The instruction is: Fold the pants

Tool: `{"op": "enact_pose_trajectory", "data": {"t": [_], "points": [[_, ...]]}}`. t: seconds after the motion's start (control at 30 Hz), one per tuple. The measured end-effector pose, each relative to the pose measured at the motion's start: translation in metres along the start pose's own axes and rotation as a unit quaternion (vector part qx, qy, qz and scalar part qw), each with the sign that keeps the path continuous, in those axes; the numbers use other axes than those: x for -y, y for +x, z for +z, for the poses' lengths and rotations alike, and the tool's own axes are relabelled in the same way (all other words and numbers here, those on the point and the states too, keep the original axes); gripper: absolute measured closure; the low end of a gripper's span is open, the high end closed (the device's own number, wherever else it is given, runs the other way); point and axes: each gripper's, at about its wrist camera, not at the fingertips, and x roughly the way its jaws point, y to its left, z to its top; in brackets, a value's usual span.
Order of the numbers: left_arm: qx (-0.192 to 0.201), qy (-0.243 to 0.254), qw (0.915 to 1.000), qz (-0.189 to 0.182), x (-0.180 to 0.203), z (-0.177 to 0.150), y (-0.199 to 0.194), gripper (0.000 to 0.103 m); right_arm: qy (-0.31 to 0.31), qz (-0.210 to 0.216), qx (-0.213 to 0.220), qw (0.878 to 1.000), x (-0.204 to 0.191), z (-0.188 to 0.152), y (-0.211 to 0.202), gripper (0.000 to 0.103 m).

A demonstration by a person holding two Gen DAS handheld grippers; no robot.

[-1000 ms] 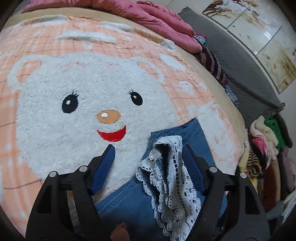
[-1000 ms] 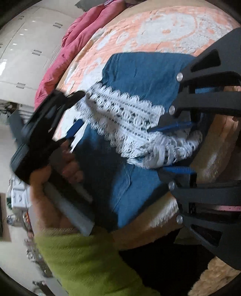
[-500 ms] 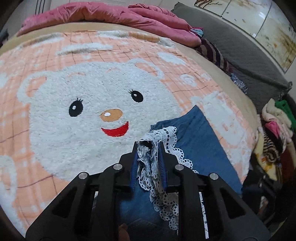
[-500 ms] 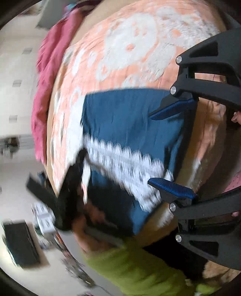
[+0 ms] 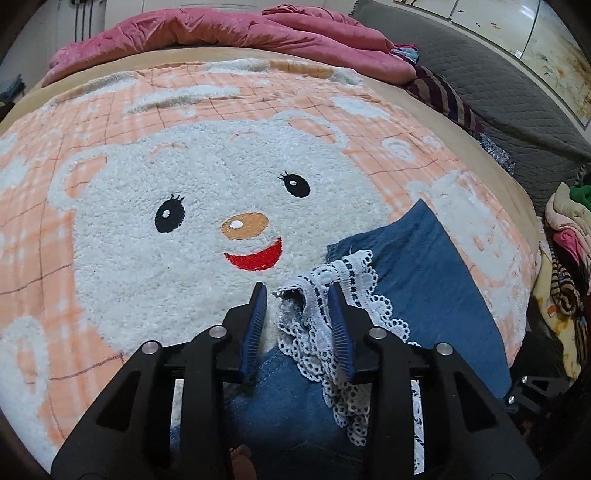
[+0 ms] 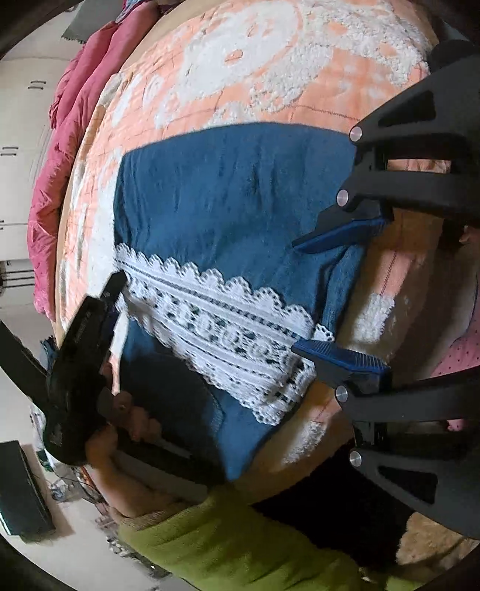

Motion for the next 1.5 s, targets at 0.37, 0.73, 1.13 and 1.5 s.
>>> {"op": "enact_pose_trajectory", "data": {"t": [0.37,0.73,1.13,1.5], "points": [[0.055,-0.002,0.9985,0.004,0.016,-0.004,-0.041,0.063,0.008,-0.005,0.022,1.0,0.003,0.008,-0.031,0.036],[0.068,0.049,0.9959,-0.035,0.068,-0.041,-0.075,0.051,0.068,-0.048,0.021,0.996,0.029,0.008,-0.027,0.036],[-0.027,0.059,0.9978,-0.009,0.075,-0.077,-0.021,0.049,0.074,-0.038,-0.005,0.997,0.031,-0.004,-0.012,0.027],[0.007,0.037,0.9993,0.004,0.084,-0.092,-0.053,0.023,0.084,-0.048,0.04,0.995,0.035,0.0,-0.051,0.019]]}}
